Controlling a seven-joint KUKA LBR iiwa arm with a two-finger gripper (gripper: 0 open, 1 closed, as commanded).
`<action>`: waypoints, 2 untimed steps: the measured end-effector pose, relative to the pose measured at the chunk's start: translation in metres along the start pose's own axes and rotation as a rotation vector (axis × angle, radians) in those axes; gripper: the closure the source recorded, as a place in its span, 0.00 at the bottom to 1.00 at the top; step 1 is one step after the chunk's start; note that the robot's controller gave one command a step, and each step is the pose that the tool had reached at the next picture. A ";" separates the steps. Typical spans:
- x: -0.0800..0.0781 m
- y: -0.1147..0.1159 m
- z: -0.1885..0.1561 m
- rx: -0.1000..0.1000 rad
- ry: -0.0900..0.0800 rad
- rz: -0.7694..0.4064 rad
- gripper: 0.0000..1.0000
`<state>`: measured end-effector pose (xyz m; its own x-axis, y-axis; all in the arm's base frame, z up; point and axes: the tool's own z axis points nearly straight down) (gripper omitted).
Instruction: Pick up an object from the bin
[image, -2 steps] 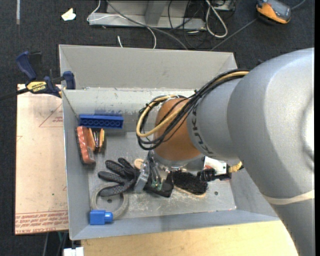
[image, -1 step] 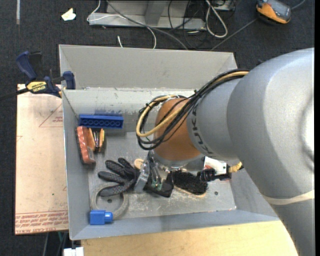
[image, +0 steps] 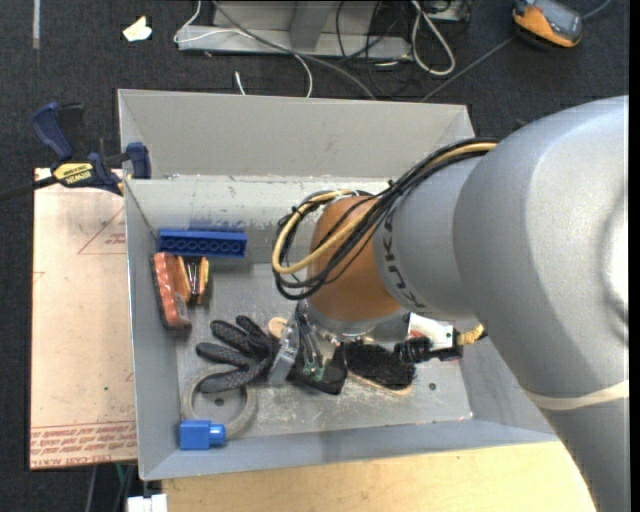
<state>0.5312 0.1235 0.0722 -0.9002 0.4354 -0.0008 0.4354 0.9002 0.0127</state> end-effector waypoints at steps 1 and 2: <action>0.000 0.000 0.000 0.000 0.000 0.000 1.00; 0.000 0.000 0.000 0.000 0.000 0.000 1.00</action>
Offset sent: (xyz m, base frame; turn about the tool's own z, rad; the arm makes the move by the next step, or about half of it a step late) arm 0.0000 0.0000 0.0000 0.0000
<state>0.5312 0.1235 0.0722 -0.9002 0.4354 -0.0006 0.4354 0.9002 0.0127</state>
